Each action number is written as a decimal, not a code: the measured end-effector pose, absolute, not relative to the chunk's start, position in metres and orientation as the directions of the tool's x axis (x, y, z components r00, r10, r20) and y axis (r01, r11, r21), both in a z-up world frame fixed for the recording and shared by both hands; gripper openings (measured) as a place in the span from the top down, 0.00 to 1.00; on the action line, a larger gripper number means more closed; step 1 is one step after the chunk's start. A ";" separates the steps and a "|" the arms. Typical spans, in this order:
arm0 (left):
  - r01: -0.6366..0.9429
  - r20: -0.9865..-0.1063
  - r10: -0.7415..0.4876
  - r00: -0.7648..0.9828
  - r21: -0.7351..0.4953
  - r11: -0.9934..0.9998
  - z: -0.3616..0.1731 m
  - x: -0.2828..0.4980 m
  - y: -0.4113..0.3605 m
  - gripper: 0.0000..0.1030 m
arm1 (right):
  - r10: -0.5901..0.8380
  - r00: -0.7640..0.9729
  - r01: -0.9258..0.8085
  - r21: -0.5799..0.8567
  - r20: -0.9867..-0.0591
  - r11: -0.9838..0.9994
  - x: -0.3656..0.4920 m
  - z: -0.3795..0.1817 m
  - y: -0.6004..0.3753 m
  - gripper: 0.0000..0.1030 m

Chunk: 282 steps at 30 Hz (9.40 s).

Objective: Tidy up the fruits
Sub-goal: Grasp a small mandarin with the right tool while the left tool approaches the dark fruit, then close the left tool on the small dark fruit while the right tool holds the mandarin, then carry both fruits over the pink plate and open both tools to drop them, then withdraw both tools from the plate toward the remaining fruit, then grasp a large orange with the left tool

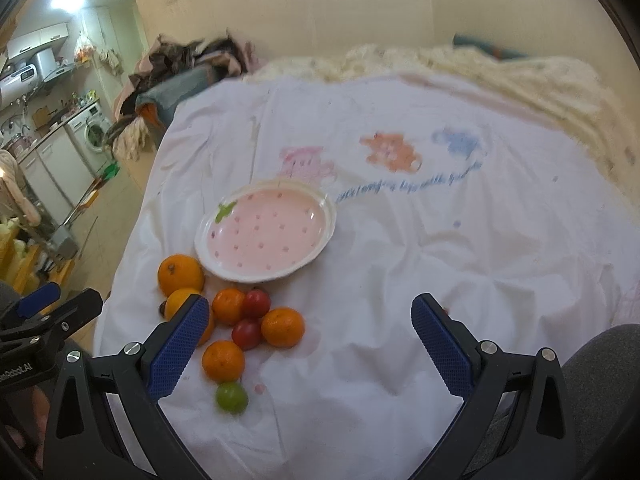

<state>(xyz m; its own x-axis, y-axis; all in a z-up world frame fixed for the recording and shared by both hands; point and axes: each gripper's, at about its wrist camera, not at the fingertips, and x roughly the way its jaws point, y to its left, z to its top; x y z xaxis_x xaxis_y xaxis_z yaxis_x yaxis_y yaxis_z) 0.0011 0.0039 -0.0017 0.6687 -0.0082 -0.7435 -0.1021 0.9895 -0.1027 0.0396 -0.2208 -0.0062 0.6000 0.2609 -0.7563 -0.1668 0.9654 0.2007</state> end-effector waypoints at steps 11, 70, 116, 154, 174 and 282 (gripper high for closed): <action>-0.131 -0.774 -0.004 0.634 -0.113 0.985 -0.010 0.004 0.012 0.00 | 0.330 0.107 -0.261 0.294 -0.938 0.919 0.113 -0.087 -0.199 0.25; 0.576 -0.997 0.041 -0.066 -0.005 0.817 -0.117 0.125 -0.008 0.77 | 0.493 0.288 -0.231 0.440 -0.821 0.868 0.122 -0.056 -0.227 0.57; 0.143 -0.948 -0.129 0.291 -0.090 0.986 -0.011 0.170 0.000 0.82 | 0.470 0.348 -0.251 0.402 -0.811 0.880 0.178 -0.008 -0.218 0.57; 0.108 -0.967 -0.075 0.242 -0.050 0.993 -0.109 0.280 -0.024 0.81 | 0.421 0.197 -0.246 0.371 -0.885 0.895 0.295 -0.116 -0.169 0.56; 0.124 -0.952 -0.054 0.300 -0.017 0.992 -0.088 0.272 -0.030 0.40 | 0.445 0.205 -0.239 0.396 -0.872 0.887 0.295 -0.107 -0.175 0.54; -0.238 -0.936 -0.102 0.336 -0.189 0.953 -0.048 0.124 0.055 0.48 | 0.544 0.064 -0.042 0.542 -0.837 0.839 0.158 -0.131 -0.200 0.49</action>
